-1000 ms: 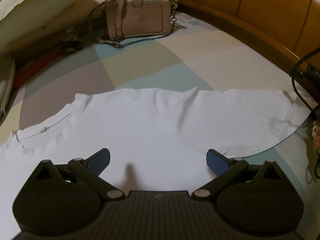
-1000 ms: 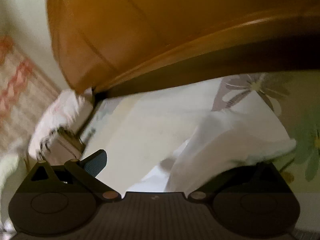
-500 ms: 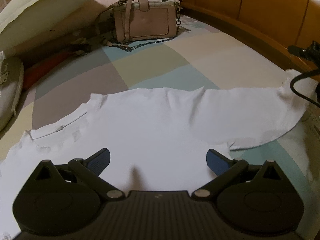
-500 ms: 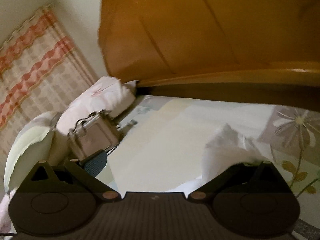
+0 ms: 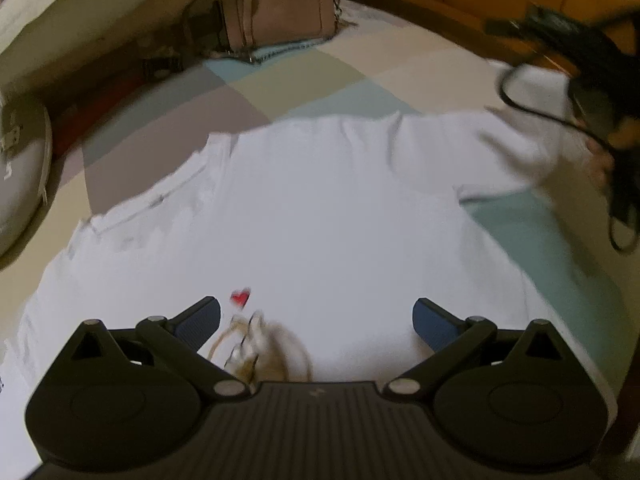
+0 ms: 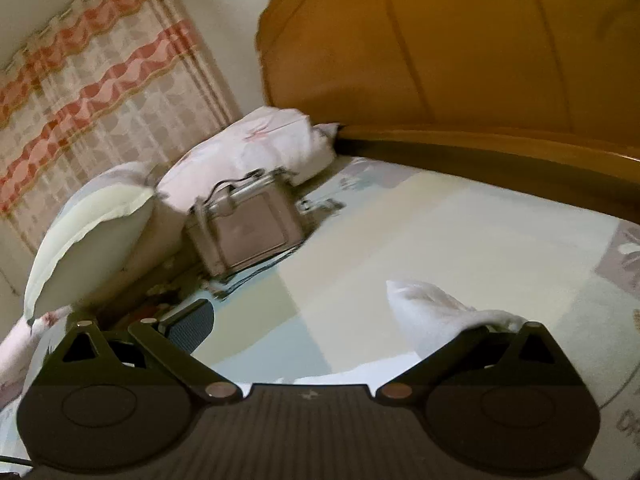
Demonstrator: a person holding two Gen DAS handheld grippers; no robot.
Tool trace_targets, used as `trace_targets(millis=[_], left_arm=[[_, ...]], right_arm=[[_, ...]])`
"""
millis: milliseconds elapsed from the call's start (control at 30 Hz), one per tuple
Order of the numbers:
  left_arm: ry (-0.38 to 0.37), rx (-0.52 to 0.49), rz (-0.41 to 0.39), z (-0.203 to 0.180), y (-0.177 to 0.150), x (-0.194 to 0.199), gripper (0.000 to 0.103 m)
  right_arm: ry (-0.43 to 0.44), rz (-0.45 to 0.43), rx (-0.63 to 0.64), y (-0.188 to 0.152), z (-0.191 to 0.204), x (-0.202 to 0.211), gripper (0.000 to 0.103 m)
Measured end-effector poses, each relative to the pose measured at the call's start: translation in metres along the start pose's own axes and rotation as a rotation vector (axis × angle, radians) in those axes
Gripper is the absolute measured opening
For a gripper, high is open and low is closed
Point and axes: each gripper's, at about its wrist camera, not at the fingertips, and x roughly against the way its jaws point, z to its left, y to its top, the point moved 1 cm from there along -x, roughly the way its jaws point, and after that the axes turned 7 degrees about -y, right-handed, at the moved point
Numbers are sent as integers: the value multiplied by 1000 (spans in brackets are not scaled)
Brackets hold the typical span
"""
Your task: Fold clothes
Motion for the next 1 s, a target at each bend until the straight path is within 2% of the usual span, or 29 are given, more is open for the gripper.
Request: trace_targets(millis=[167,367,633,1000], left_arm=[[18,-47,27,19,-27,17,102],[53,-59,50,42,-57,34,102],[60,-71,69,65,-91,54,102],[64,-3,48,92,-116,74,102]], right_arm=[[29,20,44,-12,48,-4,103],[64,38,122,-31,105,-9,103],[104,72,176,-60,167,-17,103],[189,116,247,-95,234,-18,103]])
